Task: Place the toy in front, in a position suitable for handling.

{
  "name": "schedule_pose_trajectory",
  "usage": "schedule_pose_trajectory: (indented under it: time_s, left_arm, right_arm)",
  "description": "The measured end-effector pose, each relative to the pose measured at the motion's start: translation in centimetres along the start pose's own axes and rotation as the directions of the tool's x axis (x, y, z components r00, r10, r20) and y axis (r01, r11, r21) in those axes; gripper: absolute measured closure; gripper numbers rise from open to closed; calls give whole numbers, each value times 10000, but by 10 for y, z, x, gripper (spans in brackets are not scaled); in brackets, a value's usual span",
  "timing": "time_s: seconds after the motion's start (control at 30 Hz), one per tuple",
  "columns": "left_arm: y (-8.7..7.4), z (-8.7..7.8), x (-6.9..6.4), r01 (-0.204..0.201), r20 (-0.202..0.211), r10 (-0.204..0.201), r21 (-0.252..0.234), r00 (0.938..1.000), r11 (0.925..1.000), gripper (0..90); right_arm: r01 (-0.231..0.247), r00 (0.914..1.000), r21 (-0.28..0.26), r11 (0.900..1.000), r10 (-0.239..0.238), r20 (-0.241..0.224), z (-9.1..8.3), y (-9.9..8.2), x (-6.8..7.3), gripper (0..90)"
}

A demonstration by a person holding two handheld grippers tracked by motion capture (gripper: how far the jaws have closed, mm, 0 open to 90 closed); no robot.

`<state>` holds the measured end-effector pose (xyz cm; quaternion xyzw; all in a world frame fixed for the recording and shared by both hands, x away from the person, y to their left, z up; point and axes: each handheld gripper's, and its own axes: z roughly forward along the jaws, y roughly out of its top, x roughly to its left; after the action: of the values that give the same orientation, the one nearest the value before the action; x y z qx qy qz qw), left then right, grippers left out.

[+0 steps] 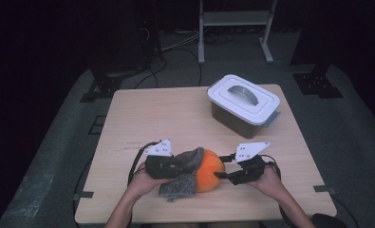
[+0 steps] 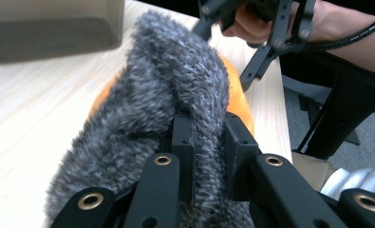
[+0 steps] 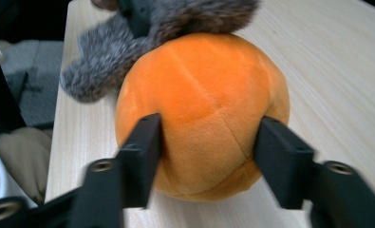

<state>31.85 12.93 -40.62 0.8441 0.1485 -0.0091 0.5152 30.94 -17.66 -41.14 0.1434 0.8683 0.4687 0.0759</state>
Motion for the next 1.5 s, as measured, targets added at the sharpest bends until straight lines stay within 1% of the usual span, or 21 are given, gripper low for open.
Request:
schedule_pose_trajectory:
  time_s: [0.13,0.27,0.37,0.43,0.5,0.53,0.63,0.7,0.83,0.87,0.9,0.93,0.97,1.0,1.03,1.07,1.13,1.17,1.2,1.27,1.5]
  left_arm:
    - [2,2,-3,-78,81,78,72,9999,9999,779]
    - [10,-1,-6,-170,243,174,-168,9996,9997,778]
    - [14,-5,-8,-278,289,290,-420,9992,9987,778]
    - [19,-9,-11,-493,202,501,-383,9985,9981,778]
    - [17,-9,-10,-474,183,480,-328,9987,9983,779]
    - [14,-8,-9,-452,156,456,-283,9988,9986,779]
    - [8,-7,-6,-288,120,290,-125,9995,9995,779]
    - [6,-5,-4,-193,364,196,-66,9991,9998,779]
    - [6,-1,-6,-201,491,200,21,9986,9998,779]
    - [7,-1,-6,-103,564,106,-54,9984,9999,778]
    - [7,-1,-6,-103,564,106,-54,9984,9999,778]
    - [10,-4,-6,-149,637,162,-208,9978,9997,778]
    - [10,-4,-6,-149,637,162,-208,9978,9997,779]
    - [18,-8,-11,-387,590,415,-473,9974,9981,778]
    - [18,-8,-11,-387,590,415,-473,9974,9981,778]
    - [24,-10,-16,-545,614,589,-713,9964,9960,778]
    - [27,-9,-20,-706,667,746,-604,9950,9957,778]
    - [27,-9,-20,-706,667,746,-604,9950,9957,778]
    - [26,-7,-21,-806,617,830,-409,9946,9959,778]
    - [22,-6,-18,-772,326,775,-111,9965,9970,779]
    - [22,-17,-14,-749,-33,748,-294,9972,9968,779]
  right_arm:
    - [-909,9953,-219,9956,900,-369,-2,-3,-10,372]
    - [-867,9962,-156,9961,868,21,2,-2,-5,458]
    - [-542,9985,-362,9979,546,95,3,1,1,520]
    - [390,9992,-515,9979,-390,17,5,7,15,542]
    - [628,9980,-412,9972,-625,75,7,9,18,538]
    - [543,9985,-256,9982,-543,10,7,10,17,473]
    - [-334,9993,-57,9994,333,-171,6,6,6,354]
    - [-803,9961,48,9968,804,-361,8,3,1,294]
    - [-1088,9931,278,9937,1099,-420,15,0,-1,281]
    - [-915,9952,294,9954,925,-326,15,1,2,365]
    - [-915,9952,294,9954,925,-326,15,1,2,365]
    - [-197,9998,169,9997,198,-83,14,3,9,456]
    - [-197,9998,169,9997,198,-83,14,3,9,456]
    - [408,9992,43,9992,-408,-29,14,7,18,479]
    - [408,9992,43,9992,-408,-29,14,7,18,479]
    - [867,9962,-37,9962,-868,-124,17,11,25,485]
    - [1375,9902,-43,9905,-1376,-223,22,14,35,491]
    - [1375,9902,-43,9905,-1376,-223,22,14,35,491]
    - [1917,9814,198,9813,-1916,-85,26,16,42,513]
    - [1942,9809,265,9806,-1944,43,26,16,42,538]
    - [1719,9840,-150,9850,-1709,497,14,21,35,567]
